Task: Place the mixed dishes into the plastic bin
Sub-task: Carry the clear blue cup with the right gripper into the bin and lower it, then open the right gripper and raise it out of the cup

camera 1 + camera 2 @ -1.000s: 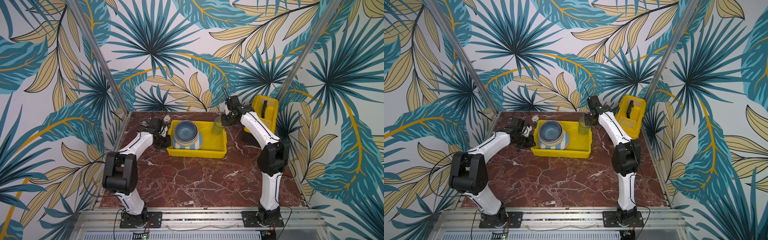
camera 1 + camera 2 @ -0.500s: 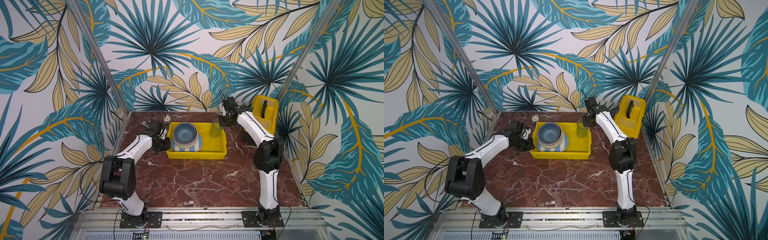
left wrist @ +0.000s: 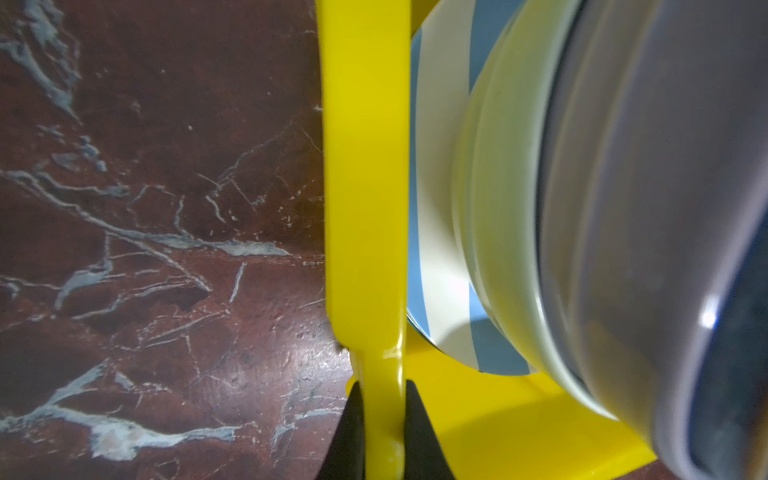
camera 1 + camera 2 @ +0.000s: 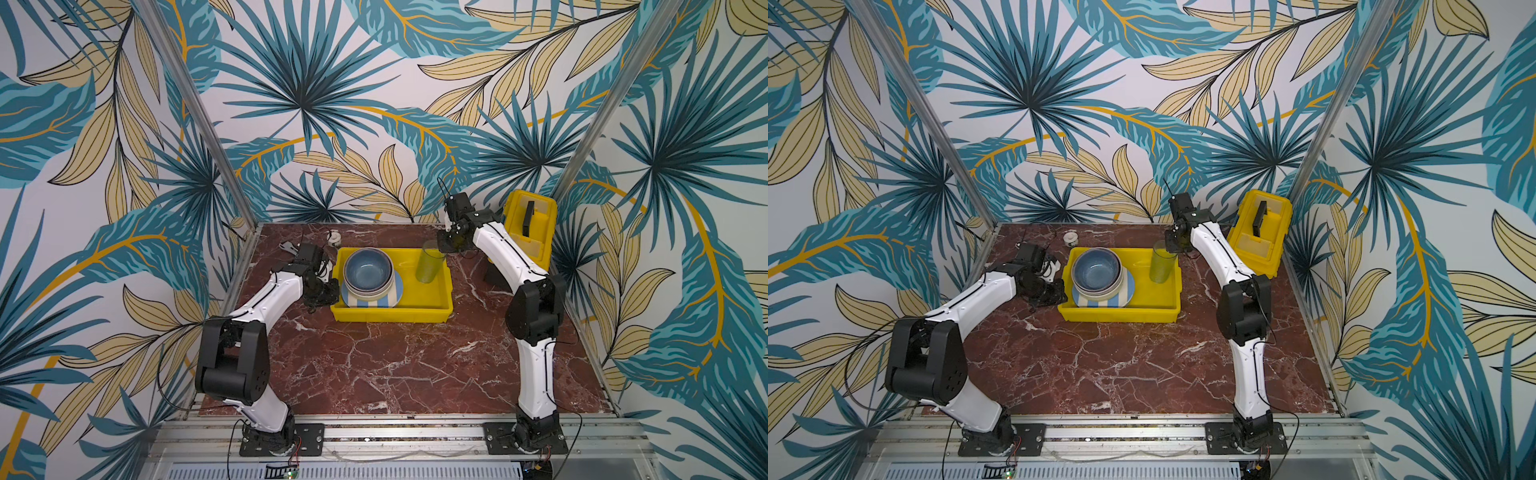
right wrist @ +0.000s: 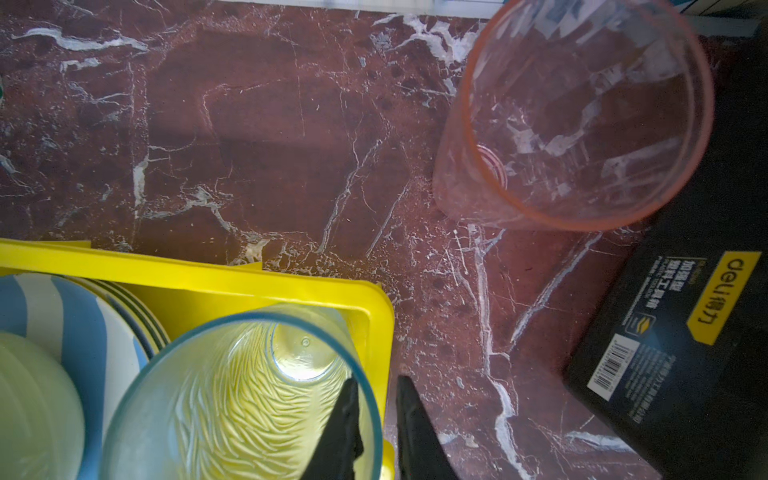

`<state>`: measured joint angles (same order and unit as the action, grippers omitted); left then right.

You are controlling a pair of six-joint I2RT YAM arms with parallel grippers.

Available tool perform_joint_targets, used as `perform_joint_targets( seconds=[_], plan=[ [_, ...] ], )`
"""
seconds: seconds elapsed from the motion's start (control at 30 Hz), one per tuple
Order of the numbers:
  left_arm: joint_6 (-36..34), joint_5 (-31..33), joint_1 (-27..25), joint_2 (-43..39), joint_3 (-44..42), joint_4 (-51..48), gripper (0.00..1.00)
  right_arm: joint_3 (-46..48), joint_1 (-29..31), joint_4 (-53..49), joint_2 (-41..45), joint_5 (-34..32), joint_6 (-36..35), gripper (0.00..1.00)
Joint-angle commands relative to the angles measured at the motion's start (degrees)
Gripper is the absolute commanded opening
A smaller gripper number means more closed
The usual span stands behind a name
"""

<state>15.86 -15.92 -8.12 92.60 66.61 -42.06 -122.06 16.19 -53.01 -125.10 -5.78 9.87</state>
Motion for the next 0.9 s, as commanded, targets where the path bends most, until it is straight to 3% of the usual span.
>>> perform_joint_targets(
  seconds=[0.0,0.87],
  plan=[
    [-1.47,-1.59,0.03,-3.92,0.18,-2.39,0.05,-0.98,0.06,-0.33,-0.90,-1.12,0.33,0.20],
    [-0.74,-0.87,0.04,-4.09,1.86,-3.55,0.09,3.06,1.35,0.70,3.65,4.88,-0.67,0.28]
  ],
)
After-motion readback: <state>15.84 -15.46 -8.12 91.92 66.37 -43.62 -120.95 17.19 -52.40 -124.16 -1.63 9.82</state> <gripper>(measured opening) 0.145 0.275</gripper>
